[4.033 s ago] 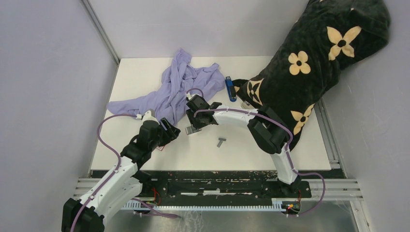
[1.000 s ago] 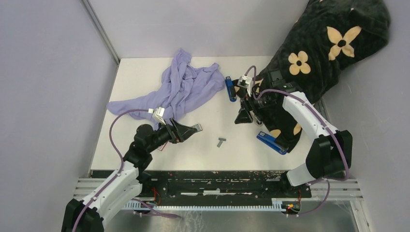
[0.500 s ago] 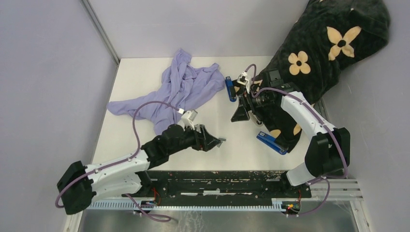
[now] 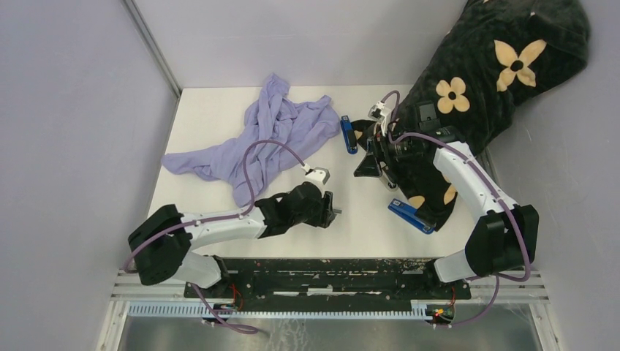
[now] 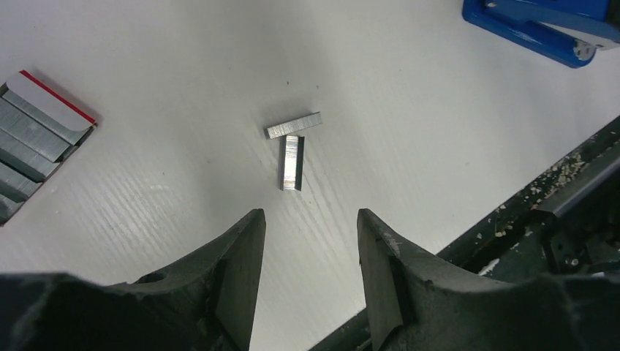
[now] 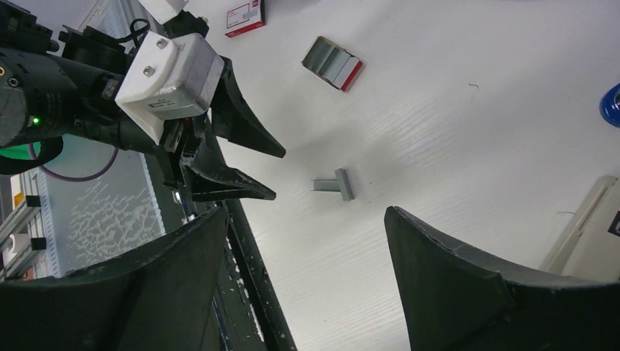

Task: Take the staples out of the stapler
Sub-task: Pick up the staple from the center of the board.

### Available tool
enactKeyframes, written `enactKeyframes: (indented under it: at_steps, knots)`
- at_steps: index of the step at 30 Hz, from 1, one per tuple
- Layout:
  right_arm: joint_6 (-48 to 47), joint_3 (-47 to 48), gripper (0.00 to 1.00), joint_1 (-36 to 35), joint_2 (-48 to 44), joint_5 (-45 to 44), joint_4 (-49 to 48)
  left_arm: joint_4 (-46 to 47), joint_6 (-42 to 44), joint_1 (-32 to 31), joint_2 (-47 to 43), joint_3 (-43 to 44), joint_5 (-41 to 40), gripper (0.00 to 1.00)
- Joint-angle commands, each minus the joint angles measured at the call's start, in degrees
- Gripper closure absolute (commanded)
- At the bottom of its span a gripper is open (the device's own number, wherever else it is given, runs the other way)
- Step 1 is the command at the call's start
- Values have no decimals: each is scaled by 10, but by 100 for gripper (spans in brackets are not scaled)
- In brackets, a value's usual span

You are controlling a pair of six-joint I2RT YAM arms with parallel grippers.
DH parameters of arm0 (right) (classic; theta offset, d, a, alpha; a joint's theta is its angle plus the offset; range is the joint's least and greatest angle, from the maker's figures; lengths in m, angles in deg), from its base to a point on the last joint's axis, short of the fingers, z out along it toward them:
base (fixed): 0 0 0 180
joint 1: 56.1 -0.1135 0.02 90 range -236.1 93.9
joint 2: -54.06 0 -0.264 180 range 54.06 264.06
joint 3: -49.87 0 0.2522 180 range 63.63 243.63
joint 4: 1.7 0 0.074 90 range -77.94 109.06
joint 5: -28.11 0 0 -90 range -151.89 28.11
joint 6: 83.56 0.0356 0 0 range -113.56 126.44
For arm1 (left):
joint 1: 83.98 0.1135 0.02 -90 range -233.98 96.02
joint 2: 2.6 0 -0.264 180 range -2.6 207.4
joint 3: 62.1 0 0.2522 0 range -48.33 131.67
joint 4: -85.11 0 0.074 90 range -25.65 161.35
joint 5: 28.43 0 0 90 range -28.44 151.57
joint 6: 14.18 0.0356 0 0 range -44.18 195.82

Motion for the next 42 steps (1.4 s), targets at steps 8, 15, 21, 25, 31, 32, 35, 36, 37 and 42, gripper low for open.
enactKeyframes:
  at_steps: [8,15,21,25,31,32,35,36,37,42]
  knots:
    - [-1,-4,14,8,-6,-10,-23,-24,55,-5,99,90,-31,46]
    - [2,-5,14,14,-17,-12,-23,-44,55,-19,144,118,-53,46]
    - [9,-6,14,16,-20,-1,-28,-63,61,-21,165,134,-71,51]
    - [17,-7,14,16,-20,8,-32,-66,65,-21,172,136,-76,53]
    - [18,-10,14,16,-14,5,-35,-63,72,-21,179,135,-59,56]
    - [18,-11,14,16,-13,4,-35,-63,72,-22,180,135,-56,57]
    - [21,-11,14,16,-9,8,-37,-57,72,-22,183,134,-54,57]
    - [22,-11,14,16,-9,9,-38,-56,71,-22,185,134,-52,57]
    - [22,-11,14,16,-9,9,-38,-54,71,-22,186,135,-49,57]
    - [22,-12,14,16,-11,11,-38,-59,73,-22,196,143,-46,56]
